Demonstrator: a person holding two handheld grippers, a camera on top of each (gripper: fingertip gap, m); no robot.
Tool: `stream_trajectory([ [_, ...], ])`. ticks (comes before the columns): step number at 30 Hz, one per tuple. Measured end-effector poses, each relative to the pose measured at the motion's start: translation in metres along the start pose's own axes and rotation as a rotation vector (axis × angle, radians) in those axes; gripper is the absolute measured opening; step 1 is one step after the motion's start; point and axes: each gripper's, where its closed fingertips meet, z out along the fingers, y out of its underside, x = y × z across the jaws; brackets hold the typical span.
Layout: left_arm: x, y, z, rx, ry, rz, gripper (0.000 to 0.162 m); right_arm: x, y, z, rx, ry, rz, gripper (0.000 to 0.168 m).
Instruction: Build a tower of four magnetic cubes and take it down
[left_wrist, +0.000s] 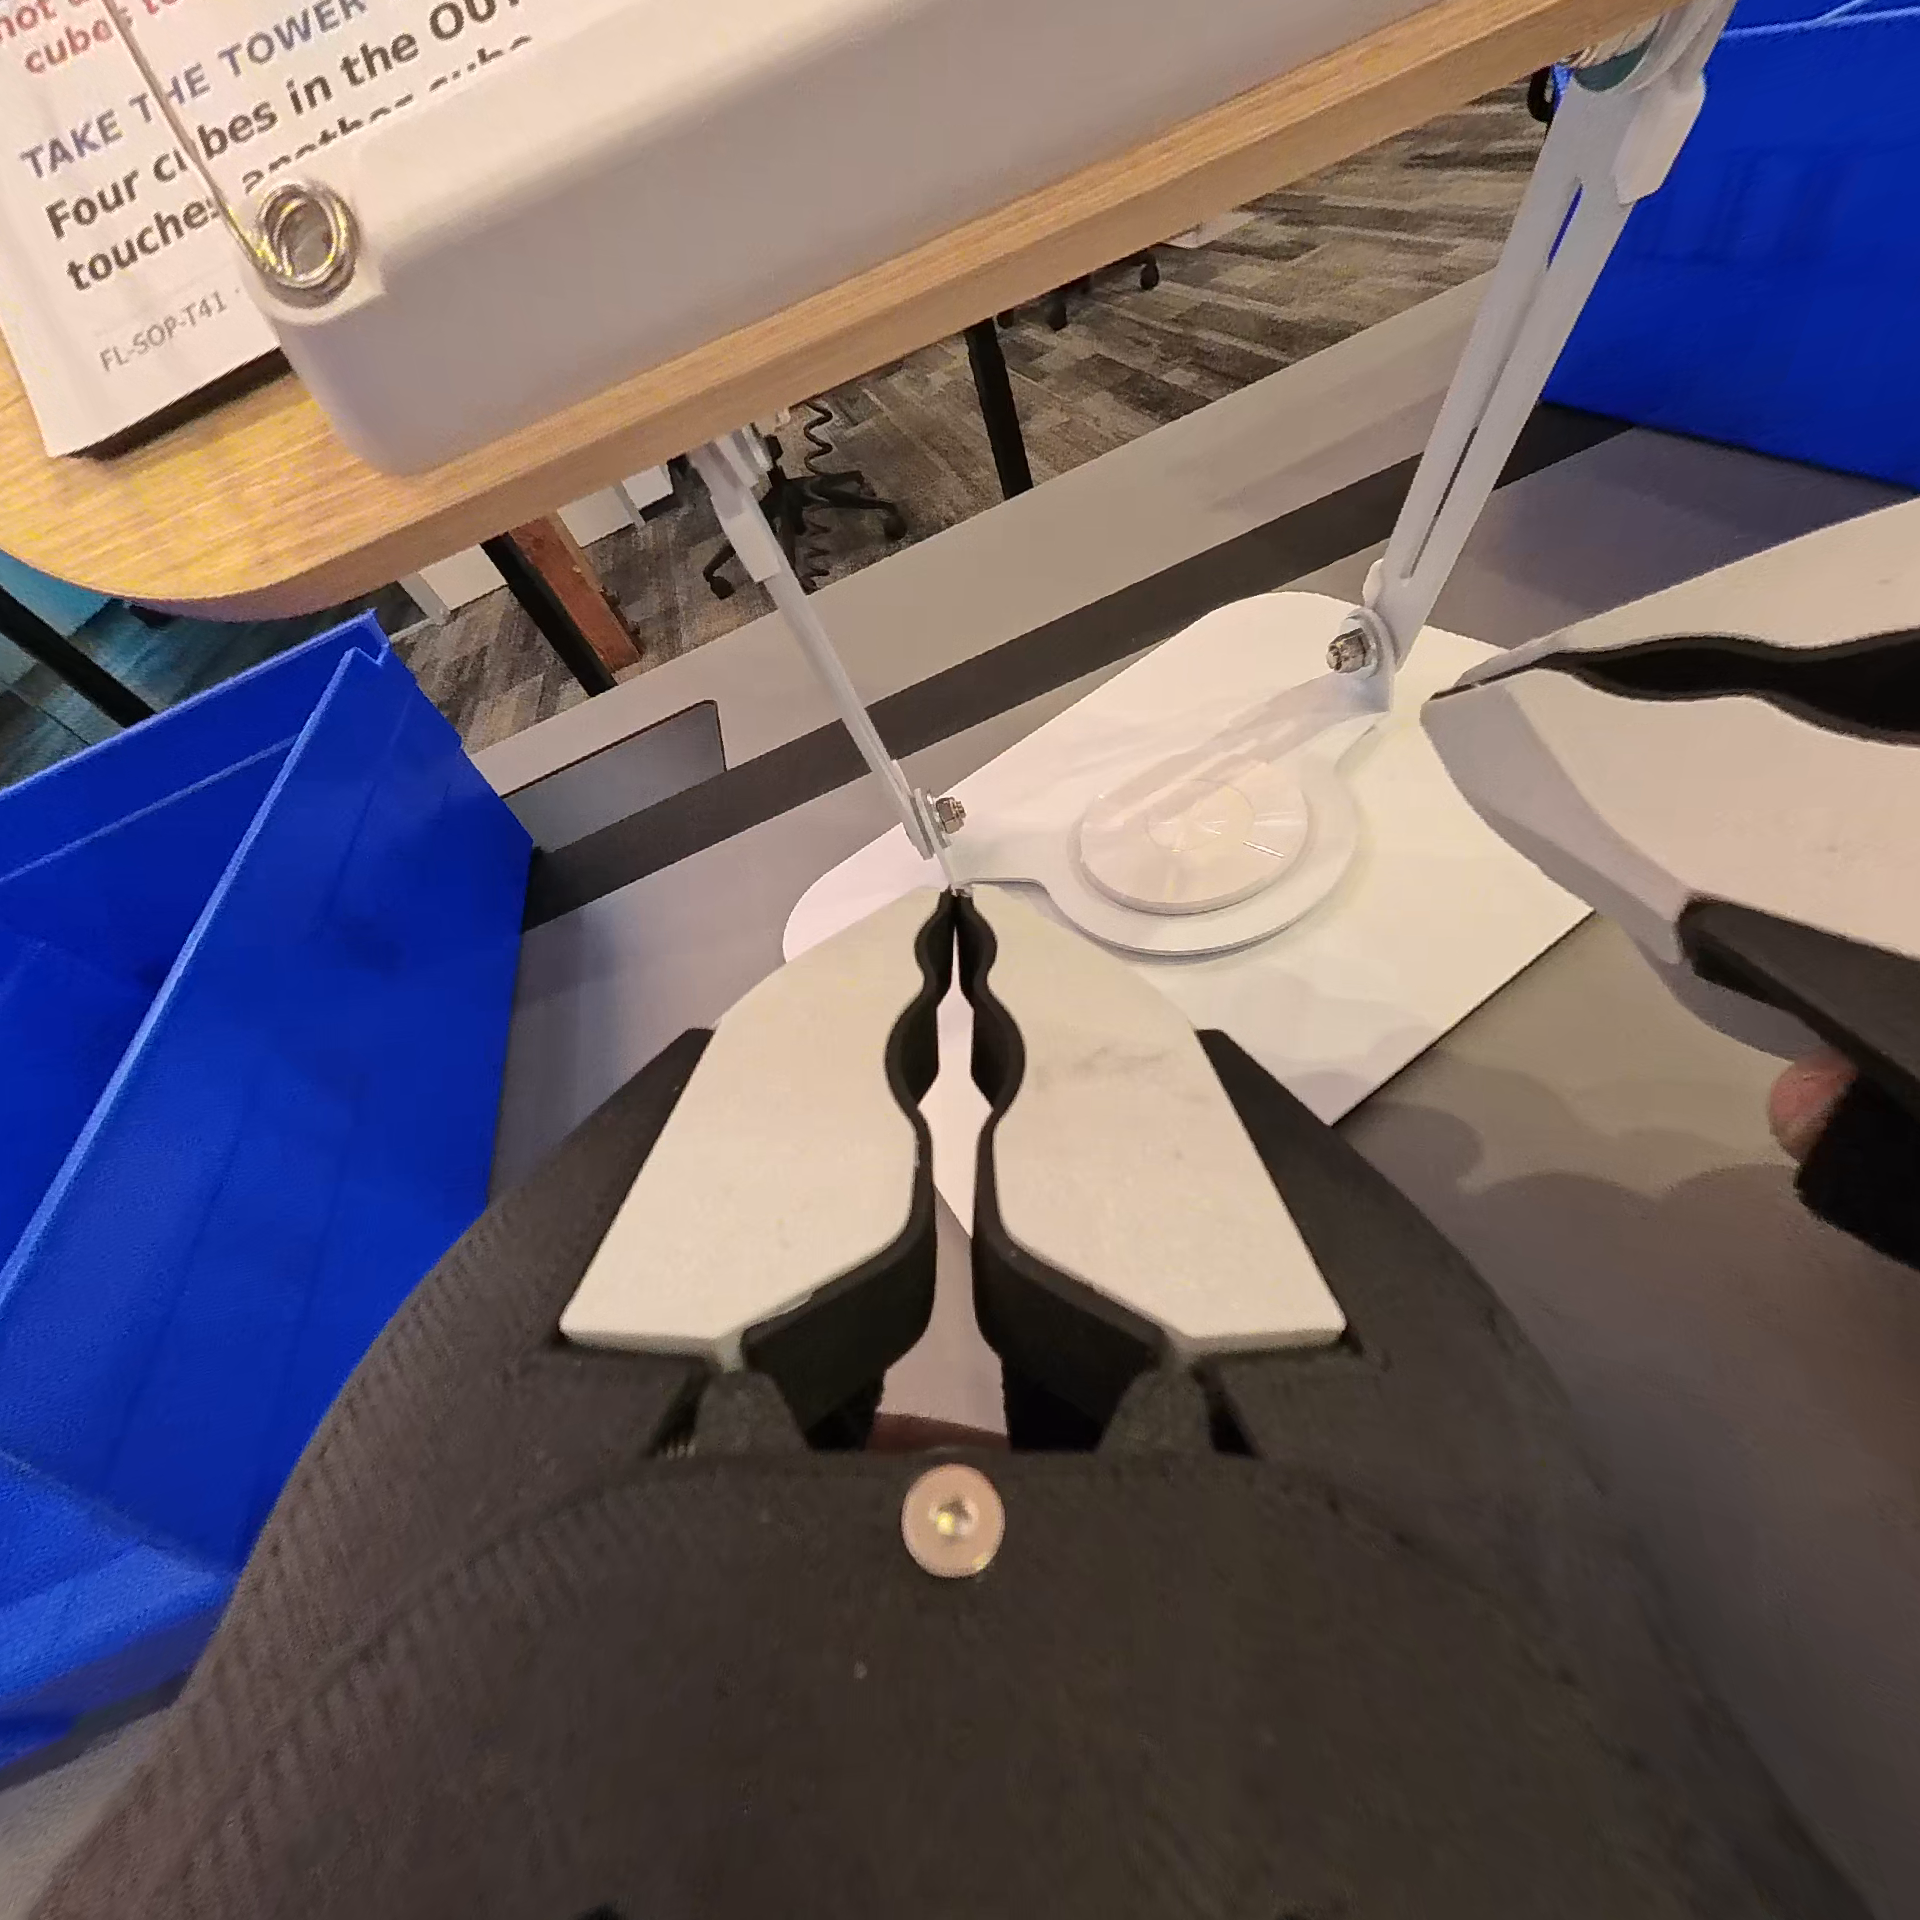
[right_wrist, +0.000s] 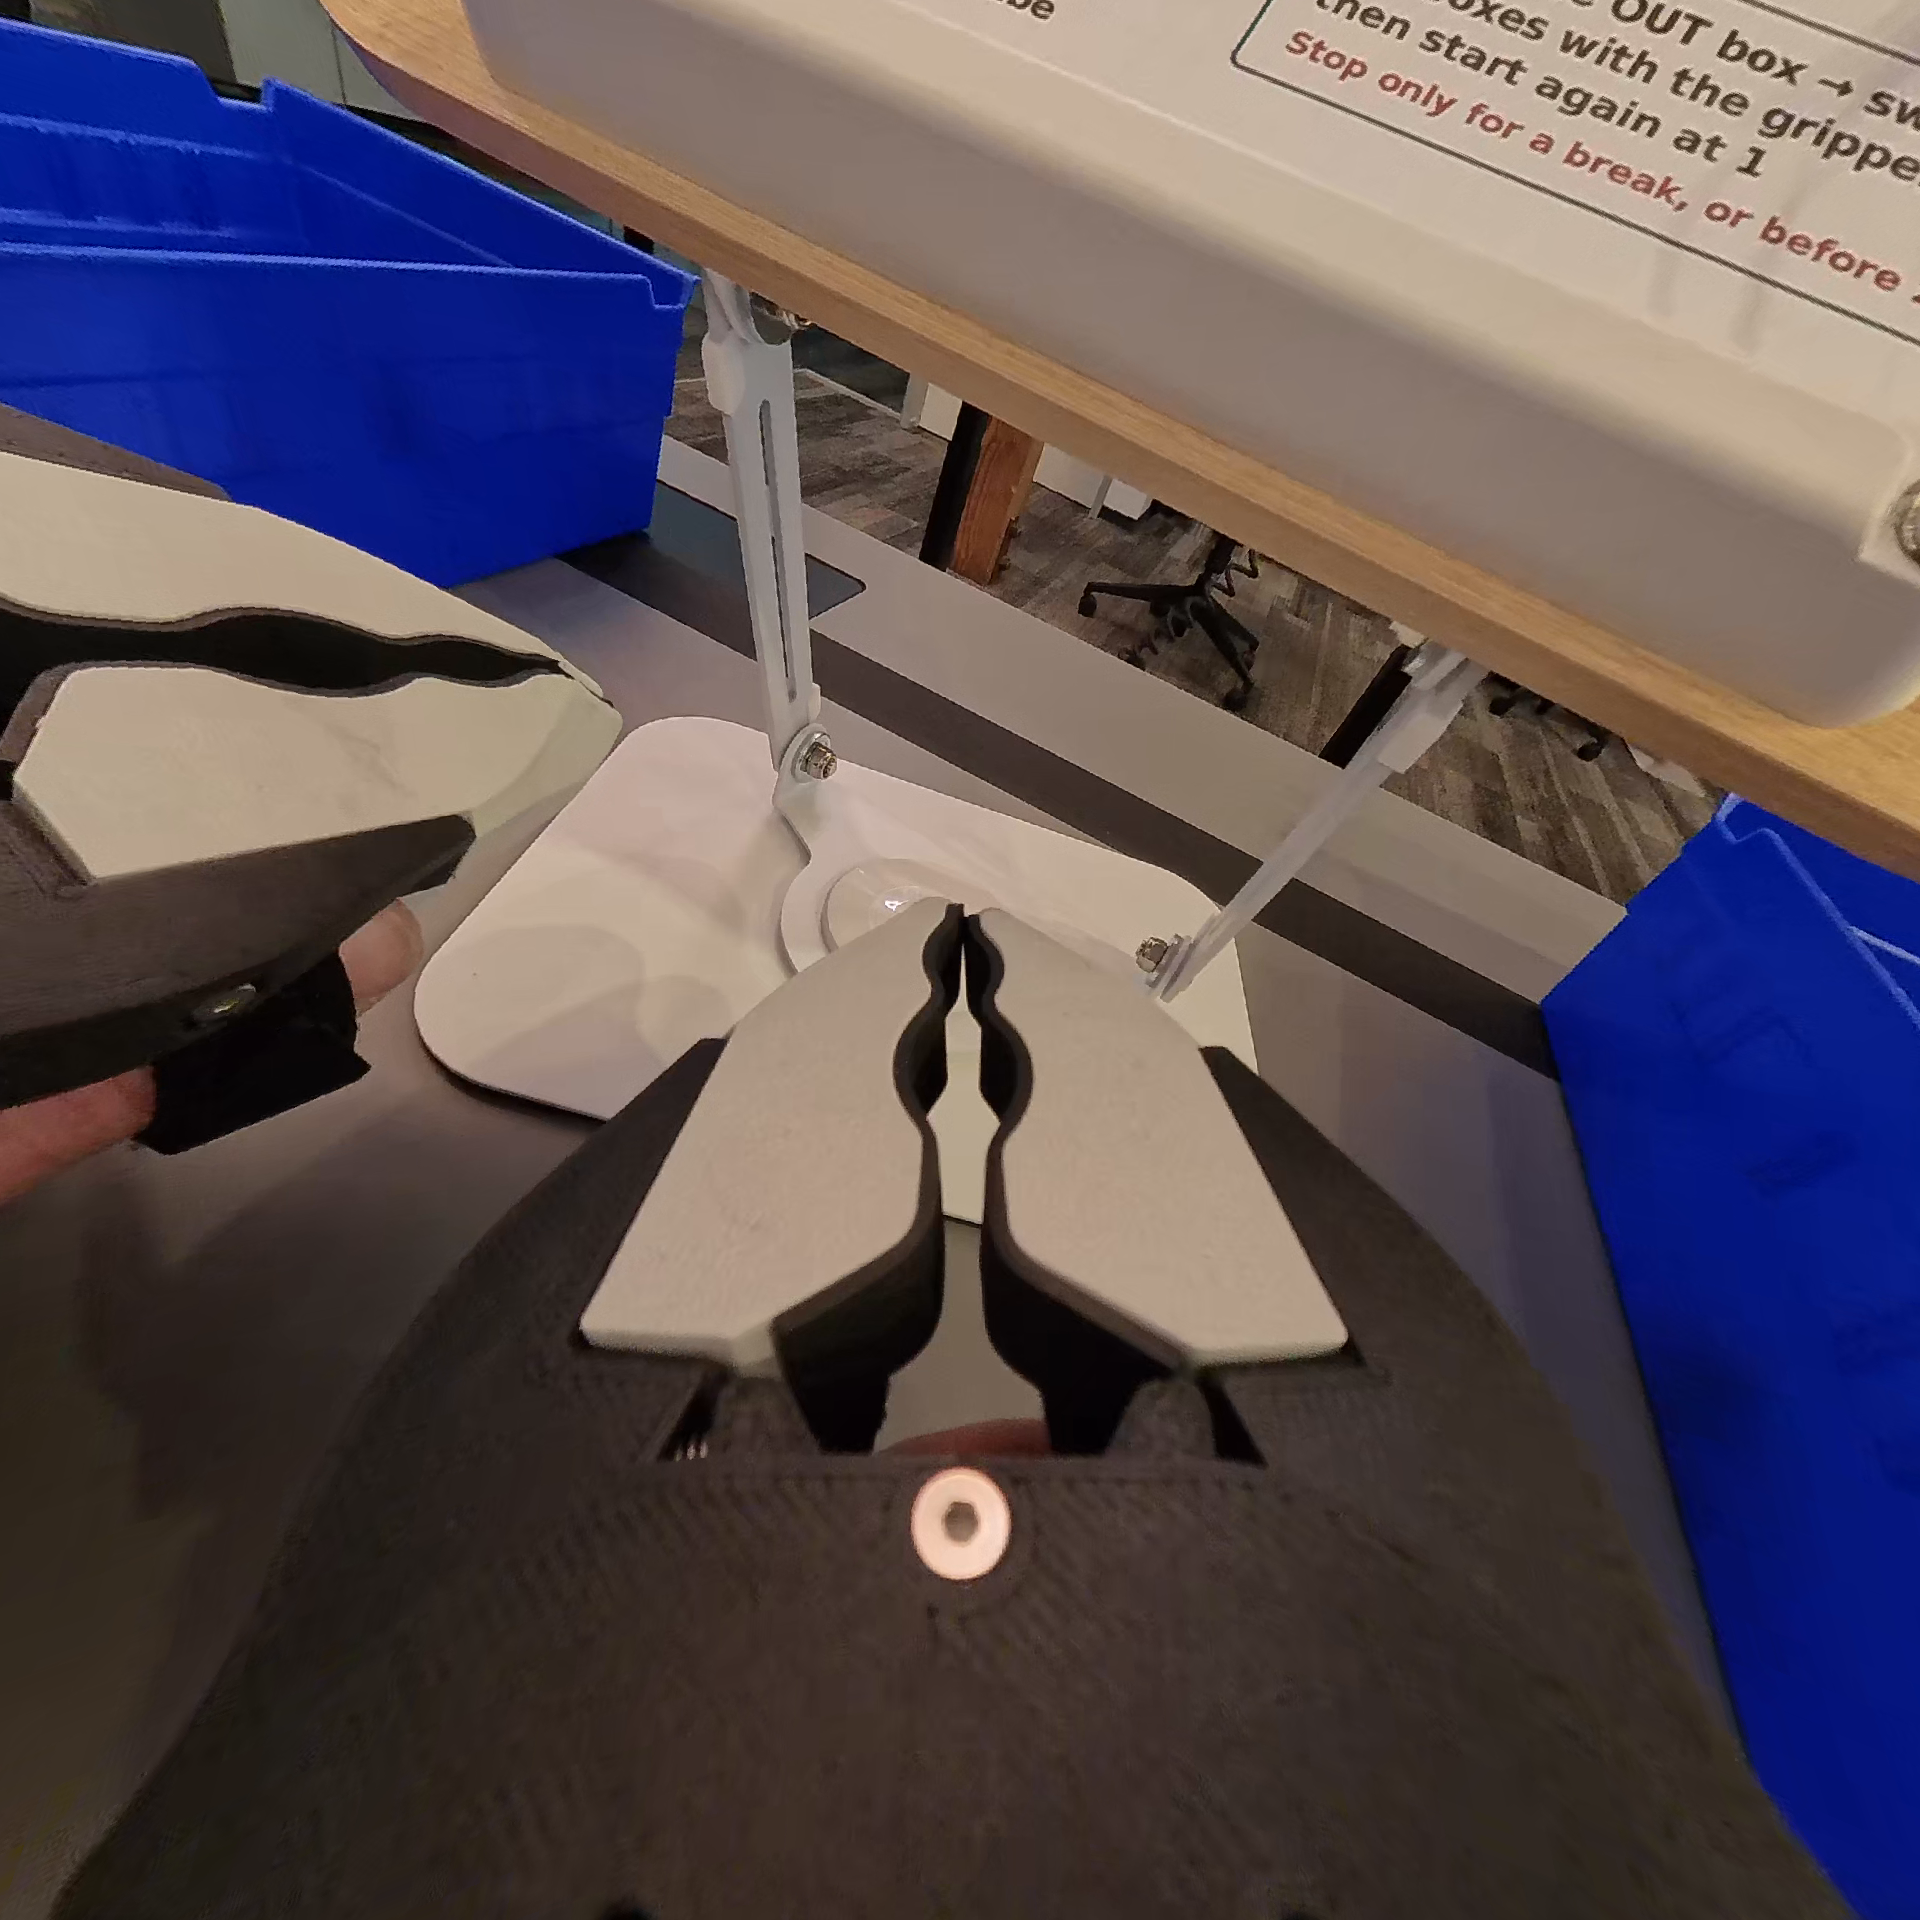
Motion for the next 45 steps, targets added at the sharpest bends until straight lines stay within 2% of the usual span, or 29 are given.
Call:
stream_trajectory([
  [3,0.000,0.000,0.000,-0.001,0.002,0.000,0.000,-0.001,0.000,0.000,0.001,-0.004,-0.002,0.005],
  [21,0.004,0.000,0.003,-0.006,0.016,0.016,0.003,-0.003,0.000,0.001,-0.003,-0.013,-0.014,0.004],
  [28,0.001,-0.002,-0.005,0.036,0.022,0.016,0.012,0.004,0.002,-0.009,0.013,-0.008,-0.026,0.019],
  [33,-0.018,0.006,-0.026,0.048,-0.016,-0.007,0.018,0.024,0.007,-0.033,0.028,0.029,-0.038,0.029],
  [36,-0.035,0.004,-0.043,0.075,-0.061,-0.027,0.029,0.039,0.011,-0.057,0.049,0.062,-0.054,0.035],
  [41,-0.075,0.001,-0.071,0.146,-0.196,-0.019,0.045,0.090,0.009,-0.099,0.122,0.196,-0.044,0.040],
  [45,-0.102,0.016,-0.069,0.111,-0.242,-0.090,0.059,0.132,0.014,-0.111,0.133,0.310,-0.004,0.061],
])
